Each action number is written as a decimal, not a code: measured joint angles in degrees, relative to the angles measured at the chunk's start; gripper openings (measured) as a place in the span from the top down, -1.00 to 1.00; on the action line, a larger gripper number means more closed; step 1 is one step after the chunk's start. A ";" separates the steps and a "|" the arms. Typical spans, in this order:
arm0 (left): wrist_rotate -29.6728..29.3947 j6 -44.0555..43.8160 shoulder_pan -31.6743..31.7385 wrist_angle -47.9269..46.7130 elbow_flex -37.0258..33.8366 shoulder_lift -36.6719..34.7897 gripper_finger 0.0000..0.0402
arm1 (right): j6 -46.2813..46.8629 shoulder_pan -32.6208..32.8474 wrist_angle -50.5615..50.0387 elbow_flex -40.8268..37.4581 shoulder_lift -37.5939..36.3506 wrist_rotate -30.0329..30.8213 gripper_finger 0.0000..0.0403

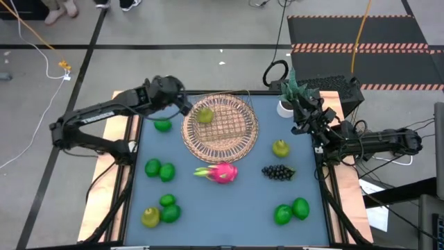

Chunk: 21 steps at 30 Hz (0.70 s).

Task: Build produce basket
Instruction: Put the green lime into the gold wire basket

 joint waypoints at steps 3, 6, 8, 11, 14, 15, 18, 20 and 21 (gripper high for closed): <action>-0.11 -2.84 2.82 -1.09 -6.30 -2.60 -0.15 | 0.19 0.07 -1.00 -0.02 0.02 -0.10 0.15; 1.75 -5.39 6.16 -1.28 -11.97 -2.71 -0.21 | -0.13 0.00 -1.59 -0.02 0.02 -0.17 0.15; 4.25 -8.67 8.63 -1.31 -14.92 -1.62 -0.28 | 0.02 -0.02 -1.56 -0.02 0.00 -0.17 0.15; 6.14 -13.70 11.74 -1.63 -17.90 0.76 -0.44 | -0.02 -0.02 -1.55 -0.02 -0.25 -0.17 0.15; 6.70 -15.68 15.13 -1.81 -19.15 2.99 -0.66 | -2.16 -0.02 -1.52 0.39 -0.33 -0.17 0.15; 7.46 -16.28 16.14 -1.81 -19.22 3.69 -0.73 | -2.95 -0.02 -1.51 0.49 -0.33 -0.15 0.15; 13.07 -13.49 18.89 -2.09 -19.26 5.46 -0.93 | -4.54 -0.02 -1.55 0.50 -0.33 -0.08 0.15; 16.92 -7.16 20.03 -2.86 -19.25 6.38 -0.97 | -4.70 -0.02 -1.50 0.50 -0.33 -0.07 0.15; 17.89 -3.64 20.35 -3.09 -19.26 6.99 -0.95 | -4.75 -0.02 -1.38 0.50 -0.33 -0.06 0.15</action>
